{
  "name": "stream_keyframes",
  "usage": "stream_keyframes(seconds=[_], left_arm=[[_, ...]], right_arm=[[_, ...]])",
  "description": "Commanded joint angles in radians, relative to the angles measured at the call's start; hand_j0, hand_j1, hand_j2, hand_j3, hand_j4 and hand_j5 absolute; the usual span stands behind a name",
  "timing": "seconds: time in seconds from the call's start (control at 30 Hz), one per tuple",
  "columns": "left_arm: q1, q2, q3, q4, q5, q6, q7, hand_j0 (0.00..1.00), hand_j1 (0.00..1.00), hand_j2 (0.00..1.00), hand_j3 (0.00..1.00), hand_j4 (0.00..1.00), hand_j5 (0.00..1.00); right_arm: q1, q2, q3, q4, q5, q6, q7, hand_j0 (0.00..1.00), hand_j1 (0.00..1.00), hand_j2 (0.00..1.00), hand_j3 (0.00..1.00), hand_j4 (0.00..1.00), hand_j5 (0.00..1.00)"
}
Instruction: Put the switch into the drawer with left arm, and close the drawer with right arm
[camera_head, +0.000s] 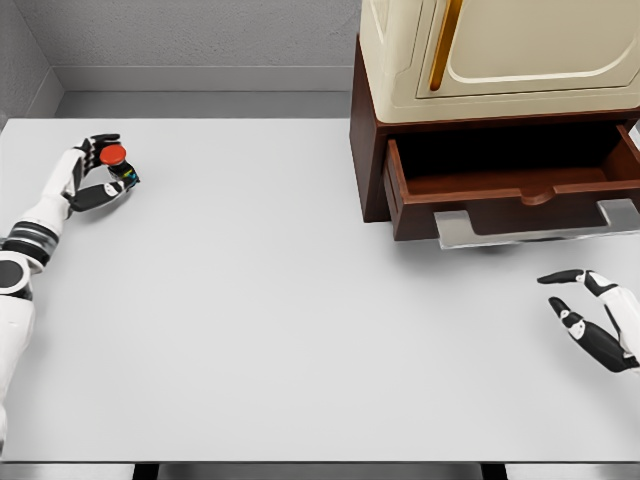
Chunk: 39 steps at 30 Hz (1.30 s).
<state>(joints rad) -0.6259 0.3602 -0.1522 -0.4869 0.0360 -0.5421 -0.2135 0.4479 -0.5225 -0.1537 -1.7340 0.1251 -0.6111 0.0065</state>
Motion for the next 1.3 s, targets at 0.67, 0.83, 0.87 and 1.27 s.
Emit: stream_keyframes(seconds=[0.67, 0.83, 0.87, 1.27], left_arm=[[0.008, -0.015, 0.008, -0.186, -0.007, 0.005, -0.001, 0.39, 0.39, 0.39, 0.39, 0.39, 0.39], [0.071, -0.012, 0.008, -0.374, -0.007, 0.004, -0.001, 0.39, 0.39, 0.39, 0.39, 0.39, 0.39], [0.083, -0.012, 0.009, -0.423, -0.007, 0.004, -0.003, 0.39, 0.39, 0.39, 0.39, 0.39, 0.39], [0.161, -0.024, -0.069, -0.656, -0.007, 0.007, -0.009, 0.39, 0.39, 0.39, 0.39, 0.39, 0.39]], right_arm=[[0.0, 0.047, -0.03, -0.019, -0.039, 0.0, 0.03, 0.55, 0.55, 0.55, 0.55, 0.55, 0.55], [0.0, 0.047, -0.029, -0.019, -0.039, 0.0, 0.029, 0.55, 0.55, 0.55, 0.55, 0.55, 0.55], [0.0, 0.047, -0.029, -0.019, -0.039, 0.0, 0.029, 0.55, 0.55, 0.55, 0.55, 0.55, 0.55], [0.0, 0.093, -0.023, -0.018, -0.041, 0.0, 0.029, 0.55, 0.55, 0.55, 0.55, 0.55, 0.55]])
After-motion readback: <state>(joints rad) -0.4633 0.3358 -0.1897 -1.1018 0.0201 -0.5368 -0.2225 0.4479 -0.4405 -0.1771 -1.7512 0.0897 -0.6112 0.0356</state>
